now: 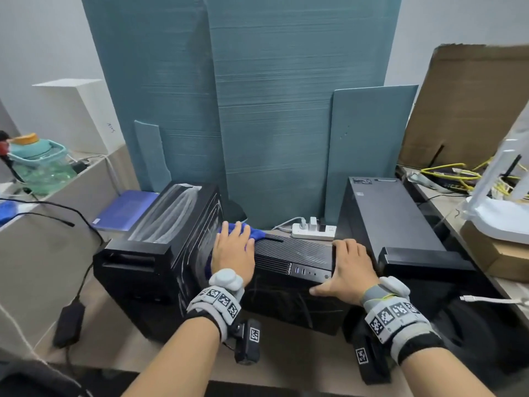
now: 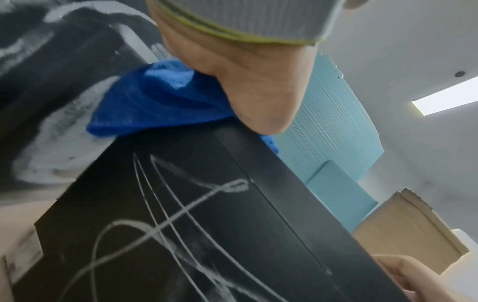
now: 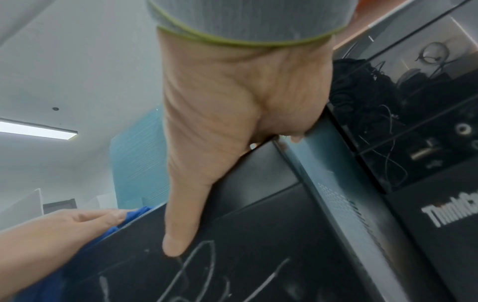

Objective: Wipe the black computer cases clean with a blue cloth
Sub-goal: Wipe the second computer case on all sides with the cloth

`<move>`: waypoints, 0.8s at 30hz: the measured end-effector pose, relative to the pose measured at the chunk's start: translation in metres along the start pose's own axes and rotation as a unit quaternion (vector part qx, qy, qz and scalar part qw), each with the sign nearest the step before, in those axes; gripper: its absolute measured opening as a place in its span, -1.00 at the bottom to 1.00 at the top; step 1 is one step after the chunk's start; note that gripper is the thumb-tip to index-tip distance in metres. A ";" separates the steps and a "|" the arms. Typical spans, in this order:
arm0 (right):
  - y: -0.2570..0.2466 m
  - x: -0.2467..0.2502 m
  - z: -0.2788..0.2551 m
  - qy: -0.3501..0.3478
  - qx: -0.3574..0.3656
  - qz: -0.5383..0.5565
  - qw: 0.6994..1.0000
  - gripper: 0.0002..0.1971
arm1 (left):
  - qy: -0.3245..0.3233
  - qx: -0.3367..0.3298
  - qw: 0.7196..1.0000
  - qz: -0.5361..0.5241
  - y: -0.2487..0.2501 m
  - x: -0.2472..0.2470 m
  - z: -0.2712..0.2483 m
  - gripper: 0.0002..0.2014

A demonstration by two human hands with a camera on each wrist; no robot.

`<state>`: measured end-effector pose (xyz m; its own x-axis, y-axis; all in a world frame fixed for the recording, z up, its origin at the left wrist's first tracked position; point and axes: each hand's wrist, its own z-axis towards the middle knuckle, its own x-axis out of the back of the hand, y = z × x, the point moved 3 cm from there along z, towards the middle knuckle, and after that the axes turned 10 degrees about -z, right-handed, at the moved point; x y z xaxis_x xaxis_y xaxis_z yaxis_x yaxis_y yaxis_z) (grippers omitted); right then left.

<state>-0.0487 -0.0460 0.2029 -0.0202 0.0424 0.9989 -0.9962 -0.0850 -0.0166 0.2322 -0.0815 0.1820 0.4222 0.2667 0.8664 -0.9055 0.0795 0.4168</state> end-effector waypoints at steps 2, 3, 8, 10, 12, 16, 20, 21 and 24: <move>0.001 -0.005 -0.003 0.001 -0.014 0.054 0.998 0.38 | 0.018 -0.036 0.999 -0.009 0.022 -0.004 -0.008 -0.52; 0.001 -0.006 -0.003 0.004 -0.020 0.080 0.997 0.37 | 0.017 -0.078 0.997 -0.013 0.038 -0.007 -0.013 -0.51; 0.002 -0.010 -0.006 0.034 -0.013 0.167 0.985 0.18 | -0.037 -0.312 0.944 -0.100 0.119 -0.041 -0.056 -0.62; 0.008 -0.015 -0.009 0.029 -0.021 0.225 0.974 0.17 | -0.039 -0.321 0.941 -0.098 0.113 -0.042 -0.053 -0.61; 0.016 -0.023 -0.011 0.023 -0.026 0.284 0.958 0.19 | -0.032 -0.276 0.958 -0.076 0.090 -0.035 -0.039 -0.59; 0.021 -0.040 -0.018 0.036 -0.048 0.365 0.929 0.20 | -0.031 -0.144 0.988 -0.037 0.068 -0.022 -0.025 -0.50; 0.020 -0.051 -0.017 0.046 -0.061 0.426 0.902 0.25 | -0.030 -0.211 0.976 -0.054 0.117 -0.035 -0.046 -0.53; 0.019 -0.053 -0.017 0.043 -0.061 0.443 0.894 0.22 | -0.055 -0.242 0.967 -0.055 0.133 -0.041 -0.052 -0.55; 0.018 -0.056 -0.020 0.042 -0.055 0.485 0.871 0.12 | -0.124 -0.287 0.948 -0.051 0.158 -0.051 -0.056 -0.51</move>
<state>-0.0674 -0.0303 0.1461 -0.8597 0.0773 0.5050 -0.5080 -0.0252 -0.8610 0.0655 -0.0285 0.1885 0.4413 0.0014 0.8974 -0.7031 0.6219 0.3448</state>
